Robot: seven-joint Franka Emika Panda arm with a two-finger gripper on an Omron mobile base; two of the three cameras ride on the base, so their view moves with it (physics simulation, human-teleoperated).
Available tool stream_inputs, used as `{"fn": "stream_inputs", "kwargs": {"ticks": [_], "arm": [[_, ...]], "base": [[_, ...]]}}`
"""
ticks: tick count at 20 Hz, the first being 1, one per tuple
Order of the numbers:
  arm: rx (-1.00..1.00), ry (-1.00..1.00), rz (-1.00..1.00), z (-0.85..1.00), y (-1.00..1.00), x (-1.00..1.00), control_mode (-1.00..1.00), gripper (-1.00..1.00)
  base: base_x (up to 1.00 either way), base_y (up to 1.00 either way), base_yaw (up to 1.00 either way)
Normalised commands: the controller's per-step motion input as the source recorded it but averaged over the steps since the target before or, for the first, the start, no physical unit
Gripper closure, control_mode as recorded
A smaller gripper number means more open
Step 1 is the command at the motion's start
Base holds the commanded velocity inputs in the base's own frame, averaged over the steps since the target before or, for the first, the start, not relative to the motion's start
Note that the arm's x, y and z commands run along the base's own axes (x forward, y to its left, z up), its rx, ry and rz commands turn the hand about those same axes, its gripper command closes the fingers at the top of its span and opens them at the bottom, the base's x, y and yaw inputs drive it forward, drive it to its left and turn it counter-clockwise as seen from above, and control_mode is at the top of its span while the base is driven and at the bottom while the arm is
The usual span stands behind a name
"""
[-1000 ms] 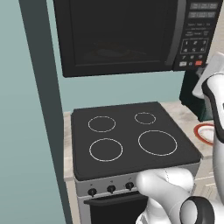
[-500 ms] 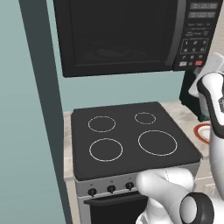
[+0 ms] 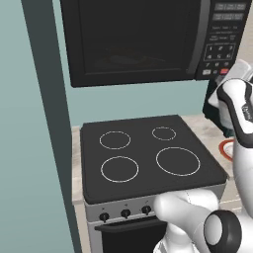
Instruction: Pick the kebab skewer from the counter and place it in the microwave. Then turn on the microwave.
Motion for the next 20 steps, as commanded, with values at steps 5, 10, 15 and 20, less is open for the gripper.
{"fn": "stream_inputs", "kwargs": {"ticks": [5, 10, 15, 20], "arm": [[0.07, 0.00, -0.01, -0.02, -0.01, 0.20, -1.00, 1.00], [0.07, 0.00, -0.01, -0.02, -0.03, 0.18, -1.00, 1.00], [0.07, 0.00, -0.01, 0.00, -0.03, 0.16, -1.00, 1.00], [0.04, 0.02, 0.00, -0.02, 0.00, 0.12, -1.00, 1.00]], "base": [[0.00, 0.00, 0.00], [0.00, 0.00, 0.00], [0.00, 0.00, 0.00], [0.00, 0.00, 0.00]]}}
